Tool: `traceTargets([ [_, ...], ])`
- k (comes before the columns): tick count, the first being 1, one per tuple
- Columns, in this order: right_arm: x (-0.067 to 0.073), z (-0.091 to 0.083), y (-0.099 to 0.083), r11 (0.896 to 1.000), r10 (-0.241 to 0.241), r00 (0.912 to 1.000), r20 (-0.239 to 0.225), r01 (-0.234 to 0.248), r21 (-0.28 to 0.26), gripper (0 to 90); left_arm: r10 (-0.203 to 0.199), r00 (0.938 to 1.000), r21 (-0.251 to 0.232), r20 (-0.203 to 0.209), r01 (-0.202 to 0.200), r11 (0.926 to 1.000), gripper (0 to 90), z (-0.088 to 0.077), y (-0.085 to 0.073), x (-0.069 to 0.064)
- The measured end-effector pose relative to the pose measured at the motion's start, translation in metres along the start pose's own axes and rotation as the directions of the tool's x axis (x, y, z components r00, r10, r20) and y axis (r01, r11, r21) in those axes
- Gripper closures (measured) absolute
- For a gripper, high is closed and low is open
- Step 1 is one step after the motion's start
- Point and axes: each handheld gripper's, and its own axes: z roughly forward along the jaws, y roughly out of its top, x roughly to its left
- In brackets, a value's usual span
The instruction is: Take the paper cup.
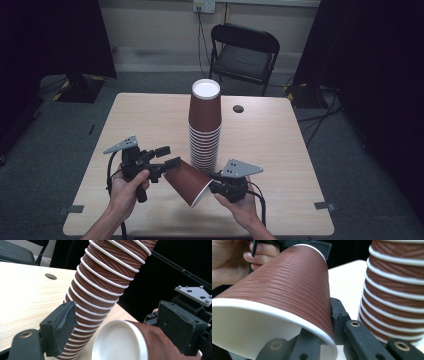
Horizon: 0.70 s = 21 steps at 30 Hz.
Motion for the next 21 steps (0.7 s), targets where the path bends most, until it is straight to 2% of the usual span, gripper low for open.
traceTargets([
  [2,-0.001,-0.002,-0.002,1.000,0.012,0.9999,-0.001,-0.012,0.022,86.1,0.007,1.0000,-0.001,-0.006,-0.007,1.0000,15.9,0.000,0.000,-0.001],
  [3,-0.001,-0.004,-0.003,0.999,0.014,0.9999,0.002,-0.015,0.034,86.1,0.030,0.9995,-0.001,-0.009,-0.030,0.9995,15.9,0.000,0.000,-0.002],
  [5,-0.002,-0.008,-0.005,0.998,0.022,0.9997,0.009,-0.022,0.054,86.2,0.027,0.9996,0.002,-0.004,-0.027,0.9996,15.9,0.000,-0.001,-0.004],
  [7,-0.003,-0.013,-0.007,0.998,0.029,0.9995,0.013,-0.030,0.061,86.2,0.032,0.9995,0.041,0.005,-0.033,0.9986,15.8,0.001,-0.001,-0.004],
  [8,-0.003,-0.015,-0.008,0.997,0.038,0.9991,0.019,-0.040,0.069,86.2,0.043,0.9989,0.045,0.016,-0.044,0.9980,15.8,0.001,-0.002,-0.004],
  [10,-0.005,-0.019,-0.009,0.995,0.032,0.9993,0.018,-0.034,0.091,86.3,0.097,0.9950,0.063,0.020,-0.098,0.9931,15.6,0.001,-0.003,-0.005],
  [11,-0.007,-0.021,-0.011,0.995,0.046,0.9987,0.022,-0.048,0.089,86.3,0.120,0.9926,0.069,0.017,-0.121,0.9902,15.6,0.001,-0.004,-0.007],
  [12,-0.008,-0.023,-0.011,0.993,0.070,0.9974,0.016,-0.072,0.097,86.3,0.120,0.9926,0.069,0.017,-0.121,0.9902,15.6,0.001,-0.004,-0.007],
  [13,-0.009,-0.025,-0.012,0.992,0.070,0.9973,0.021,-0.072,0.105,86.3,0.165,0.9861,0.073,0.022,-0.166,0.9835,15.6,0.001,-0.005,-0.010],
  [14,-0.010,-0.027,-0.012,0.992,0.070,0.9973,0.021,-0.072,0.108,86.3,0.176,0.9836,0.080,0.038,-0.179,0.9806,15.6,0.001,-0.006,-0.010],
  [16,-0.013,-0.030,-0.011,0.989,0.078,0.9967,0.020,-0.080,0.124,86.3,0.194,0.9806,0.084,0.029,-0.196,0.9770,15.6,0.003,-0.007,-0.013],
  [17,-0.014,-0.031,-0.011,0.988,0.084,0.9963,0.018,-0.086,0.129,86.3,0.207,0.9775,0.088,0.042,-0.210,0.9739,15.6,0.003,-0.008,-0.013],
  [21,-0.021,-0.033,-0.010,0.979,0.112,0.9933,0.030,-0.115,0.169,86.2,0.263,0.9629,0.117,0.062,-0.268,0.9562,15.7,0.007,-0.010,-0.017],
])
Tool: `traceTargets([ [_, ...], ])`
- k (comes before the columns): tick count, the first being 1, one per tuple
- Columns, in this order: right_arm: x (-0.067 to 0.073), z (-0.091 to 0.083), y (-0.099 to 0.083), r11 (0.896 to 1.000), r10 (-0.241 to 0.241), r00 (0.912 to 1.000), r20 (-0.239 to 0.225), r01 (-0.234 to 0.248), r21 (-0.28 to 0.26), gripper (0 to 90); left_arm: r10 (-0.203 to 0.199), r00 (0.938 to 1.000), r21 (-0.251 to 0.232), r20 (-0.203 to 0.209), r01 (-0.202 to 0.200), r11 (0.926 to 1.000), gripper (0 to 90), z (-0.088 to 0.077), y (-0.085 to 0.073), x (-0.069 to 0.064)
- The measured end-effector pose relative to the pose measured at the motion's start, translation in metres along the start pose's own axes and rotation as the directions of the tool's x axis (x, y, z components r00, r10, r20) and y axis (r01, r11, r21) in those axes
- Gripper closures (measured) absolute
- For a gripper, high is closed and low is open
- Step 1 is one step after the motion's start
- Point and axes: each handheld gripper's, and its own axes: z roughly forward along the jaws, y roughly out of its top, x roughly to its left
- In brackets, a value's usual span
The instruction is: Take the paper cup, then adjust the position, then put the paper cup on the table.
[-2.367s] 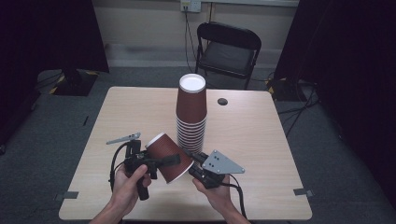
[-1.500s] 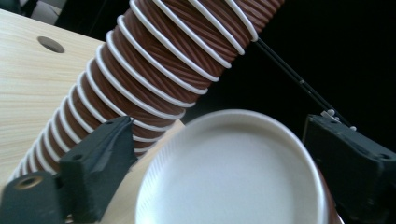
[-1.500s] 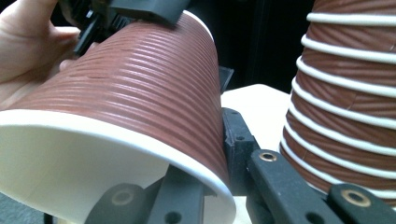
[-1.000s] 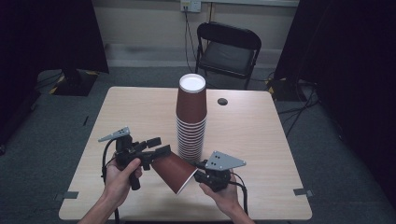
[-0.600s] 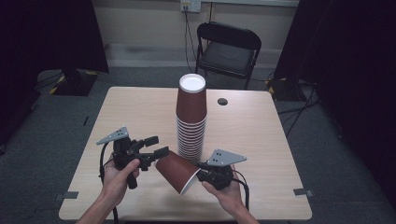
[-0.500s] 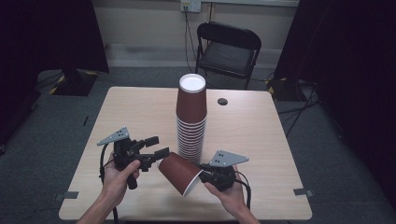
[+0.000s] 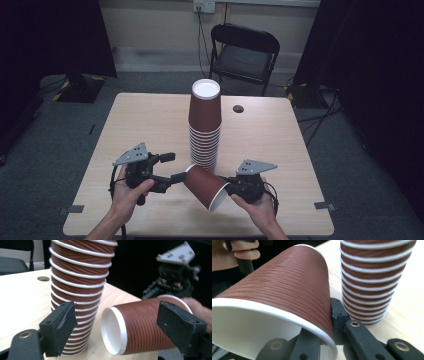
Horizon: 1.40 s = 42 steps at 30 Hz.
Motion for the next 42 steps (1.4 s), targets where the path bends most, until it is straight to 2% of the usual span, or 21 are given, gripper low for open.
traceTargets([
  [5,-0.006,0.000,0.000,0.999,0.024,0.9996,-0.015,-0.023,0.043,86.3,0.024,0.9996,0.027,0.013,-0.024,0.9993,15.8,0.002,-0.001,-0.002],
  [7,-0.006,0.001,0.000,0.998,0.029,0.9995,-0.012,-0.028,0.063,86.3,0.044,0.9990,0.040,0.007,-0.045,0.9982,15.9,0.003,-0.001,-0.003],
  [10,-0.007,0.003,-0.001,0.995,0.032,0.9991,-0.028,-0.029,0.090,86.3,0.051,0.9987,0.058,0.000,-0.051,0.9970,15.8,0.004,-0.002,-0.005],
  [16,-0.008,0.006,0.000,0.991,0.041,0.9972,-0.062,-0.033,0.127,86.3,0.110,0.9938,0.112,0.014,-0.111,0.9875,15.9,0.008,-0.006,-0.008],
  [17,-0.009,0.007,0.000,0.990,0.039,0.9971,-0.066,-0.030,0.135,86.3,0.110,0.9938,0.112,0.014,-0.111,0.9875,15.9,0.008,-0.006,-0.008],
  [18,-0.009,0.007,0.000,0.989,0.045,0.9963,-0.073,-0.034,0.146,86.3,0.143,0.9894,0.131,0.024,-0.145,0.9807,15.9,0.010,-0.006,-0.012],
  [20,-0.010,0.008,-0.001,0.986,0.046,0.9956,-0.082,-0.032,0.161,86.3,0.174,0.9843,0.149,0.030,-0.176,0.9730,15.9,0.013,-0.007,-0.015],
  [22,-0.011,0.008,-0.001,0.984,0.053,0.9948,-0.087,-0.037,0.176,86.3,0.186,0.9814,0.168,0.046,-0.191,0.9670,15.9,0.016,-0.008,-0.018],
  [23,-0.012,0.008,-0.001,0.982,0.055,0.9942,-0.093,-0.037,0.185,86.3,0.186,0.9814,0.168,0.046,-0.191,0.9670,15.8,0.016,-0.008,-0.018],
  [24,-0.012,0.009,-0.001,0.981,0.056,0.9944,-0.090,-0.037,0.193,86.3,0.199,0.9779,0.181,0.063,-0.208,0.9612,15.9,0.019,-0.009,-0.021],
  [28,-0.014,0.010,-0.002,0.976,0.069,0.9924,-0.103,-0.046,0.211,86.3,0.235,0.9681,0.216,0.087,-0.249,0.9442,15.9,0.024,-0.012,-0.026],
  [30,-0.014,0.011,-0.002,0.972,0.067,0.9919,-0.108,-0.040,0.229,86.3,0.260,0.9613,0.234,0.092,-0.274,0.9328,15.9,0.026,-0.014,-0.028],
  [31,-0.014,0.012,-0.002,0.970,0.066,0.9906,-0.120,-0.036,0.240,86.3,0.265,0.9584,0.232,0.107,-0.283,0.9307,15.8,0.028,-0.015,-0.029],
  [32,-0.014,0.013,-0.002,0.969,0.063,0.9901,-0.125,-0.031,0.247,86.3,0.276,0.9525,0.243,0.129,-0.300,0.9226,15.8,0.029,-0.016,-0.029],
  [33,-0.014,0.013,-0.002,0.967,0.069,0.9890,-0.131,-0.034,0.251,86.3,0.296,0.9454,0.256,0.137,-0.322,0.9115,15.9,0.030,-0.016,-0.030],
  [34,-0.014,0.015,-0.001,0.967,0.074,0.9871,-0.142,-0.036,0.254,86.3,0.308,0.9406,0.260,0.142,-0.336,0.9054,15.9,0.031,-0.017,-0.032],
  [35,-0.014,0.016,0.000,0.966,0.076,0.9865,-0.145,-0.036,0.257,86.4,0.311,0.9368,0.264,0.159,-0.344,0.9009,15.9,0.033,-0.018,-0.033],
  [38,-0.013,0.020,0.003,0.960,0.068,0.9848,-0.160,-0.021,0.278,86.4,0.324,0.9297,0.282,0.176,-0.362,0.8885,15.3,0.036,-0.020,-0.036],
  [40,-0.013,0.022,0.003,0.955,0.067,0.9838,-0.166,-0.015,0.295,86.4,0.334,0.9233,0.298,0.190,-0.378,0.8764,15.0,0.037,-0.021,-0.037],
  [42,-0.012,0.024,0.002,0.951,0.073,0.9821,-0.174,-0.016,0.310,86.5,0.334,0.9203,0.303,0.204,-0.384,0.8722,15.3,0.038,-0.023,-0.038],
])
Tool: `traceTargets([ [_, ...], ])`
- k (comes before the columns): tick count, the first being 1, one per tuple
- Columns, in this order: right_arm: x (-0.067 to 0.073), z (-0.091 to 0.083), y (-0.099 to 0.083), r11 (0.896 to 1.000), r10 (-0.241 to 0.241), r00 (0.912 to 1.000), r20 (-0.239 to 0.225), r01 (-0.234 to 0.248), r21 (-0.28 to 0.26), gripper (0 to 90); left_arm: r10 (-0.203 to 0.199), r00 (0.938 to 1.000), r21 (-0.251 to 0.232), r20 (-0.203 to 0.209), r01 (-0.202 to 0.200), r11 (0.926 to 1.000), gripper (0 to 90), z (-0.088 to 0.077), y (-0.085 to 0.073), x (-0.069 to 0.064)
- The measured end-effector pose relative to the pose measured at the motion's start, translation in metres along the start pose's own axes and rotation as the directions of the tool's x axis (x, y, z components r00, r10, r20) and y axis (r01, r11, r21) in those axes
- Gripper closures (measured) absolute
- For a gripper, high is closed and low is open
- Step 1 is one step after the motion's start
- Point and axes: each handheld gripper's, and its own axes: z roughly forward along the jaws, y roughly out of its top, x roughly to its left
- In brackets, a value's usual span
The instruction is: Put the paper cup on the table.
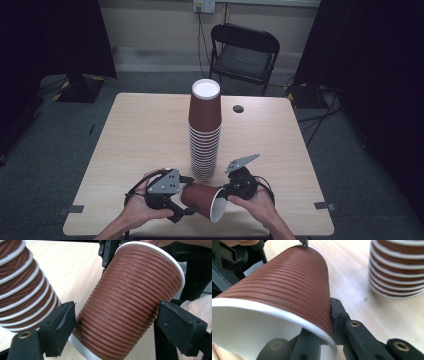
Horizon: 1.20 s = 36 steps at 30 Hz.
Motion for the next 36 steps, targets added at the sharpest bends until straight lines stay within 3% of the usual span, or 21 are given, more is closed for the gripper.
traceTargets([
  [8,0.002,0.001,-0.002,0.998,0.010,0.9998,-0.016,-0.009,0.063,86.5,0.083,0.9954,0.065,0.048,-0.086,0.9942,11.2,0.010,0.003,-0.009],
  [12,0.002,0.001,-0.002,0.996,0.013,0.9996,-0.027,-0.010,0.088,86.5,0.143,0.9868,0.090,0.075,-0.150,0.9846,8.9,0.015,0.007,-0.013],
  [14,0.002,0.002,0.001,0.994,0.018,0.9992,-0.036,-0.014,0.106,86.6,0.141,0.9878,0.091,0.066,-0.147,0.9850,10.2,0.018,0.012,-0.015],
  [19,0.002,0.004,0.012,0.988,0.035,0.9980,-0.053,-0.027,0.151,86.6,0.200,0.9776,0.122,0.066,-0.207,0.9707,7.1,0.026,0.020,-0.020],
  [21,0.002,0.007,0.017,0.984,0.047,0.9967,-0.066,-0.035,0.177,86.6,0.237,0.9698,0.138,0.057,-0.243,0.9602,6.9,0.028,0.020,-0.022],
  [26,0.005,0.015,0.027,0.972,0.074,0.9957,-0.056,-0.059,0.226,86.6,0.263,0.9635,0.155,0.050,-0.267,0.9511,7.4,0.030,0.019,-0.023],
  [27,0.005,0.016,0.029,0.971,0.079,0.9954,-0.055,-0.064,0.231,86.6,0.275,0.9600,0.162,0.051,-0.280,0.9463,7.0,0.030,0.019,-0.022],
  [29,0.005,0.019,0.032,0.968,0.089,0.9948,-0.051,-0.074,0.240,86.6,0.266,0.9634,0.162,0.029,-0.268,0.9498,6.4,0.031,0.018,-0.023],
  [31,0.004,0.020,0.034,0.966,0.106,0.9931,-0.050,-0.091,0.242,86.6,0.276,0.9609,0.166,0.022,-0.276,0.9468,6.2,0.032,0.018,-0.022],
  [33,0.003,0.021,0.035,0.964,0.119,0.9917,-0.048,-0.104,0.246,86.6,0.274,0.9617,0.153,0.014,-0.273,0.9498,6.2,0.033,0.018,-0.023],
  [36,0.003,0.021,0.036,0.959,0.129,0.9906,-0.044,-0.114,0.258,86.6,0.292,0.9563,0.160,0.004,-0.289,0.9438,5.9,0.036,0.018,-0.025],
])
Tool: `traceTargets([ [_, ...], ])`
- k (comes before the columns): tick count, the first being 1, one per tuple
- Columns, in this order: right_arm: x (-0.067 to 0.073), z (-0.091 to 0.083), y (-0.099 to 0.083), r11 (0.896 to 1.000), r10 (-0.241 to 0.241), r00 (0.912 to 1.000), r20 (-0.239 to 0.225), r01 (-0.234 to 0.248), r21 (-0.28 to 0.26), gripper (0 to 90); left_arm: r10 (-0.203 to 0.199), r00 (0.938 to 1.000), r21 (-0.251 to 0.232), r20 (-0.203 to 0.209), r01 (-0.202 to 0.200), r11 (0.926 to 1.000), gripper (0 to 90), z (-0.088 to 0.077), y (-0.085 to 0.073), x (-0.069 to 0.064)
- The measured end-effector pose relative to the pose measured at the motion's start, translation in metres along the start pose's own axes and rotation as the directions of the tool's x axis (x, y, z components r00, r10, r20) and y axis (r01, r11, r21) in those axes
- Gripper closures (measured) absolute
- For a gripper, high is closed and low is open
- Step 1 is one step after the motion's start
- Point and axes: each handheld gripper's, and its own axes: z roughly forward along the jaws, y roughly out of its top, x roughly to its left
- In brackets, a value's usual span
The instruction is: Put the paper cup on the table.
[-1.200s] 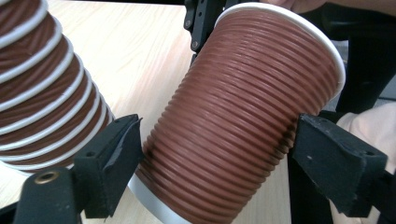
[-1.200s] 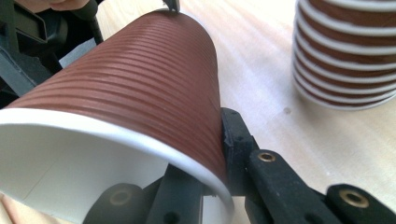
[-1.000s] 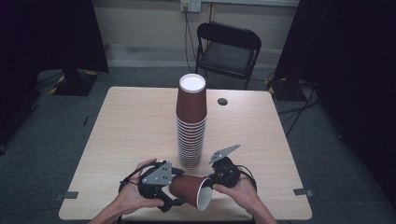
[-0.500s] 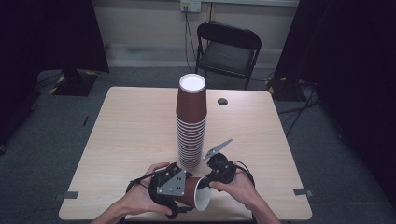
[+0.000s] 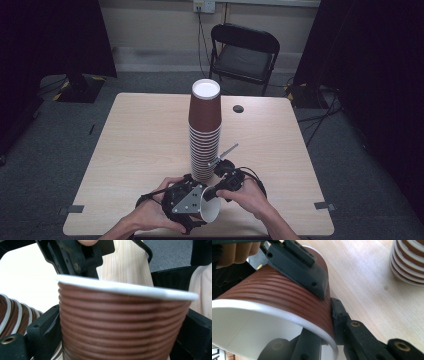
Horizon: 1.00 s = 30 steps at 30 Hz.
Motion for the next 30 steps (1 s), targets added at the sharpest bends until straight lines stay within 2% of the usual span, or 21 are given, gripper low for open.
traceTargets([
  [3,0.000,0.000,0.000,1.000,0.017,0.9997,-0.017,-0.017,0.003,86.6,0.003,0.9999,-0.005,-0.012,-0.003,1.0000,6.3,0.001,0.001,-0.001],
  [4,0.000,-0.001,0.000,1.000,0.017,0.9998,-0.010,-0.017,0.001,86.6,0.018,0.9995,0.008,-0.026,-0.018,0.9998,6.5,0.001,0.003,-0.002],
  [5,0.000,-0.001,0.000,1.000,0.022,0.9997,-0.005,-0.022,-0.005,86.6,0.015,0.9995,0.012,-0.029,-0.015,0.9998,6.6,0.001,0.004,-0.002],
  [10,-0.001,-0.001,-0.001,0.999,0.038,0.9992,-0.013,-0.038,-0.007,86.4,0.017,0.9993,0.007,-0.034,-0.017,0.9998,7.1,0.003,0.004,-0.003],
  [11,-0.001,-0.001,-0.001,0.999,0.040,0.9991,-0.014,-0.040,-0.006,86.2,0.032,0.9990,0.012,-0.032,-0.031,0.9994,7.5,0.003,0.004,-0.003],
  [14,0.001,-0.001,-0.003,0.999,0.042,0.9991,-0.007,-0.042,-0.015,85.0,0.028,0.9992,-0.012,-0.027,-0.028,0.9995,8.9,0.002,0.001,-0.003],
  [16,0.000,-0.001,-0.003,0.999,0.046,0.9987,-0.021,-0.047,-0.019,82.9,0.042,0.9986,-0.012,-0.032,-0.042,0.9990,9.6,0.000,0.000,-0.003],
  [20,-0.001,-0.005,-0.004,0.998,0.054,0.9983,-0.023,-0.055,-0.038,75.3,0.016,0.9996,-0.027,-0.021,-0.017,0.9995,9.9,-0.001,-0.006,-0.003],
  [26,0.001,-0.012,-0.007,0.994,0.051,0.9987,-0.006,-0.052,-0.092,72.9,-0.059,0.9979,-0.074,-0.027,0.057,0.9956,10.0,-0.007,-0.012,0.003],
  [29,0.003,-0.015,-0.008,0.993,0.027,0.9996,-0.001,-0.027,-0.117,70.6,-0.084,0.9959,-0.091,-0.033,0.081,0.9926,10.0,-0.009,-0.014,0.006],
  [30,0.004,-0.016,-0.009,0.993,0.024,0.9996,0.014,-0.023,-0.118,68.7,-0.093,0.9951,-0.095,-0.034,0.089,0.9915,10.0,-0.010,-0.015,0.006],
])
